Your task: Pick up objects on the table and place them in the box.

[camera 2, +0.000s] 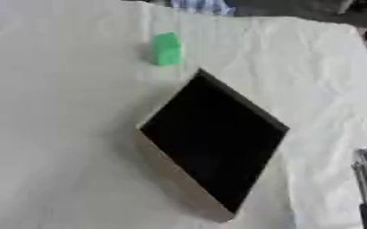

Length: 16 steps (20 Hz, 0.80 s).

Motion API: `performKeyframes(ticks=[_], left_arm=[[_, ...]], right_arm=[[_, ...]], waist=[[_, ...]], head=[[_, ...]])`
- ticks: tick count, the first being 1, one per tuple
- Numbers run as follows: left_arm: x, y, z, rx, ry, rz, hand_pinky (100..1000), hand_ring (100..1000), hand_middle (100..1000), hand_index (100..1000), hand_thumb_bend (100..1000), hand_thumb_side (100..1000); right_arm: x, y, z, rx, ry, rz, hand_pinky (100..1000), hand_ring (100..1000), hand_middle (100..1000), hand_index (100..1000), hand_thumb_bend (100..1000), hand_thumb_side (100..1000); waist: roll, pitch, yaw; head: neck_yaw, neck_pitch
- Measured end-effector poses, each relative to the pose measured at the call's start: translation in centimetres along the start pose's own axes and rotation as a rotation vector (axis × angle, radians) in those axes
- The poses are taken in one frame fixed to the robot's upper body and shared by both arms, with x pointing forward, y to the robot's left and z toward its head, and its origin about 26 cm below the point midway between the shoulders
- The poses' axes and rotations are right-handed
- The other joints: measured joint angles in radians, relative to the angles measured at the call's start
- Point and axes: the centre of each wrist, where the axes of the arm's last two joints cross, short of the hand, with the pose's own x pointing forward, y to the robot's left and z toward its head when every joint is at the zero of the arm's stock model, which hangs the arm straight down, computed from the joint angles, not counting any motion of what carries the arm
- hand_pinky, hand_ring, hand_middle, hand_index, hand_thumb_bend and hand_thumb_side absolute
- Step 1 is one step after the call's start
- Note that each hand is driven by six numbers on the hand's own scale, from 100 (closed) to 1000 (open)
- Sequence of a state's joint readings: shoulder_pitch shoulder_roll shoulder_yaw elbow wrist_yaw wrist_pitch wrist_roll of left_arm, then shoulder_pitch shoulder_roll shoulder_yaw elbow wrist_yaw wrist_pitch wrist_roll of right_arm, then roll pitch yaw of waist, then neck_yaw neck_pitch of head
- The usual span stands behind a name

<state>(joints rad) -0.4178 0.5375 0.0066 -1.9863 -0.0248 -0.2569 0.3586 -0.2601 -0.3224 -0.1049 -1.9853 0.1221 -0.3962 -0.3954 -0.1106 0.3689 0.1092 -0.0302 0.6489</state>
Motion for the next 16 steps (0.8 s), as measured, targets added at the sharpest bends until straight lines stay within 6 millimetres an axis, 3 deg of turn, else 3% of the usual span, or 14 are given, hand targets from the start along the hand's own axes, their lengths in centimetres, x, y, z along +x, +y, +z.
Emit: performKeyframes(ticks=[10, 16], left_arm=[[3.8, -0.8, -7.2, -0.25, -0.056, -0.128, 563, 634, 633, 767, 100, 562], [5.4, -2.5, -10.6, -0.41, -0.042, -0.226, 566, 636, 636, 772, 100, 580]], right_arm=[[0.0, 0.0, 0.0, 0.01, 0.002, -0.001, 669, 700, 626, 792, 100, 772], [0.0, 0.3, 0.1, 0.027, 0.008, -0.011, 668, 700, 624, 791, 100, 780]], waist=[[0.011, -0.004, -0.013], [0.017, -0.004, -0.021]], head=[[-0.005, 0.001], [0.001, 0.002]])
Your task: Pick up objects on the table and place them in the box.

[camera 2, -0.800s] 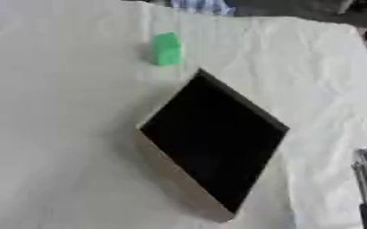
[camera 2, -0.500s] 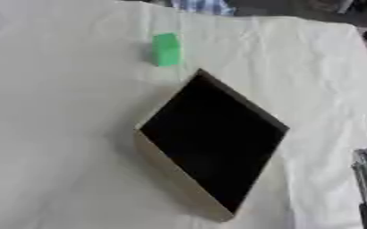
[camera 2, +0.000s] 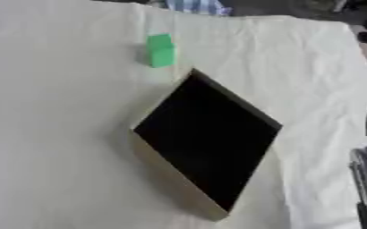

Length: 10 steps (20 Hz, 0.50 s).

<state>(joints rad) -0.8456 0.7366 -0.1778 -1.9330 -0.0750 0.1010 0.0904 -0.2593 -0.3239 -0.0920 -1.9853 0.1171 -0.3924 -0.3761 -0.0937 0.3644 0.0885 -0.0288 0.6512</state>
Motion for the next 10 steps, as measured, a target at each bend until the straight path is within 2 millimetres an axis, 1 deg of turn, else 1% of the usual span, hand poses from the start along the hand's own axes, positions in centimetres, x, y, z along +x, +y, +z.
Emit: performKeyframes(ticks=[4, 10], left_arm=[[-1.1, -0.8, -2.3, -0.119, 0.037, -0.089, 581, 650, 651, 785, 105, 580], [-4.2, -3.6, -5.6, -0.298, 0.113, -0.223, 594, 660, 661, 800, 114, 600]], right_arm=[[0.0, 0.0, 0.0, 0.005, 0.004, -0.003, 668, 699, 624, 791, 100, 783], [0.0, 0.1, 0.2, 0.017, 0.01, -0.005, 668, 698, 623, 791, 100, 787]], waist=[[0.001, 0.0, -0.005], [0.005, 0.0, -0.02]], head=[[0.003, 0.004], [0.013, 0.005]])
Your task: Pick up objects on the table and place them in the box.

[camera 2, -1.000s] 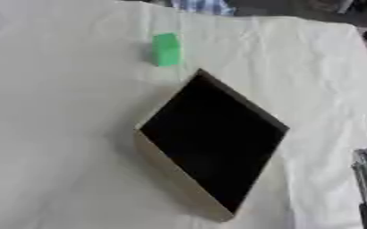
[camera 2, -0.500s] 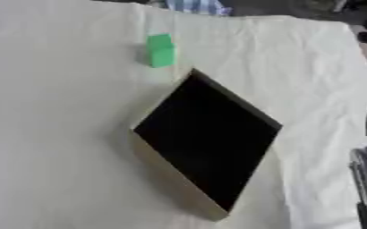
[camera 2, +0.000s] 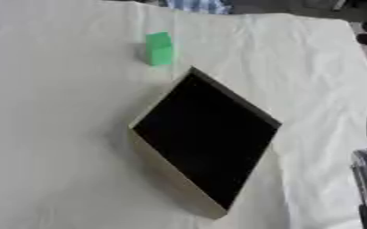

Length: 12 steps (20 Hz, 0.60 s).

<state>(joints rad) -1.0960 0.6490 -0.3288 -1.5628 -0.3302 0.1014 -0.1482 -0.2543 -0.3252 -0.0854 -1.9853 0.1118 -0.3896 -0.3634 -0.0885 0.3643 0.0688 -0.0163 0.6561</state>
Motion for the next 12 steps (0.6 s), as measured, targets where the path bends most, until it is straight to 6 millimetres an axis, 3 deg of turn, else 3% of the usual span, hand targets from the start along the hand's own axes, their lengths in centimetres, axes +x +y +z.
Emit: performKeyframes(ticks=[6, 12], left_arm=[[-2.2, -3.2, -3.8, -0.111, 0.088, -0.062, 607, 670, 670, 811, 139, 609], [-3.4, -6.8, -5.7, -0.214, 0.124, -0.105, 627, 692, 689, 828, 185, 625]], right_arm=[[0.0, 0.1, 0.0, 0.015, 0.0, -0.006, 668, 698, 623, 792, 100, 787], [0.1, 0.4, -0.2, 0.025, -0.005, -0.025, 669, 698, 623, 792, 100, 788]], waist=[[0.006, 0.0, -0.015], [0.011, 0.0, -0.033]], head=[[0.015, -0.001], [0.035, -0.008]])
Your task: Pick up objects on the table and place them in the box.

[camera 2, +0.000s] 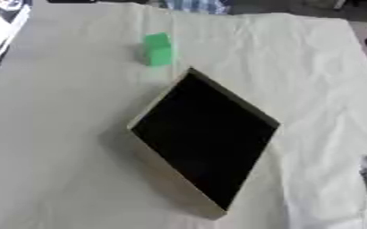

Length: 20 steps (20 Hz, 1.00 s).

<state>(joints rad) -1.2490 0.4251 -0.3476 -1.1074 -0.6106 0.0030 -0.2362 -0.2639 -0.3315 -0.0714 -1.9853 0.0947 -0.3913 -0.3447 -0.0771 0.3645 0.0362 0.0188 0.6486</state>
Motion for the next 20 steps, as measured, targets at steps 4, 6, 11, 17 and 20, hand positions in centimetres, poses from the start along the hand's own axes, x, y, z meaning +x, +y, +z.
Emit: performKeyframes(ticks=[4, 6, 11, 17, 20], left_arm=[[-0.1, -1.9, -1.0, -0.06, 0.006, -0.018, 665, 730, 714, 847, 265, 627], [-0.3, -2.6, -1.2, -0.093, 0.015, -0.043, 692, 754, 734, 863, 316, 634], [-0.7, -3.4, -1.4, -0.191, 0.029, -0.113, 751, 808, 776, 904, 445, 649], [-0.8, -2.9, -1.4, -0.273, 0.037, -0.129, 779, 835, 798, 915, 645, 709], [-0.4, -2.1, -1.5, -0.288, 0.022, -0.099, 788, 843, 803, 916, 730, 767]], right_arm=[[0.0, 0.2, -0.2, 0.006, -0.004, -0.013, 669, 698, 623, 792, 100, 789], [0.1, 0.2, -0.2, 0.007, -0.006, -0.015, 669, 698, 623, 792, 100, 789], [0.1, 0.2, -0.2, 0.01, -0.004, -0.019, 669, 697, 622, 792, 100, 793], [0.1, 0.2, -0.2, 0.011, -0.002, -0.021, 668, 693, 619, 790, 100, 800], [0.1, 0.2, -0.2, 0.012, 0.0, -0.02, 668, 690, 617, 789, 100, 800]], waist=[[0.002, 0.003, -0.012], [0.004, 0.004, -0.016], [0.008, 0.005, -0.018], [0.012, 0.005, -0.018], [0.012, 0.005, -0.018]], head=[[0.011, -0.008], [0.014, -0.008], [0.014, -0.008], [0.014, -0.008], [0.014, -0.008]])
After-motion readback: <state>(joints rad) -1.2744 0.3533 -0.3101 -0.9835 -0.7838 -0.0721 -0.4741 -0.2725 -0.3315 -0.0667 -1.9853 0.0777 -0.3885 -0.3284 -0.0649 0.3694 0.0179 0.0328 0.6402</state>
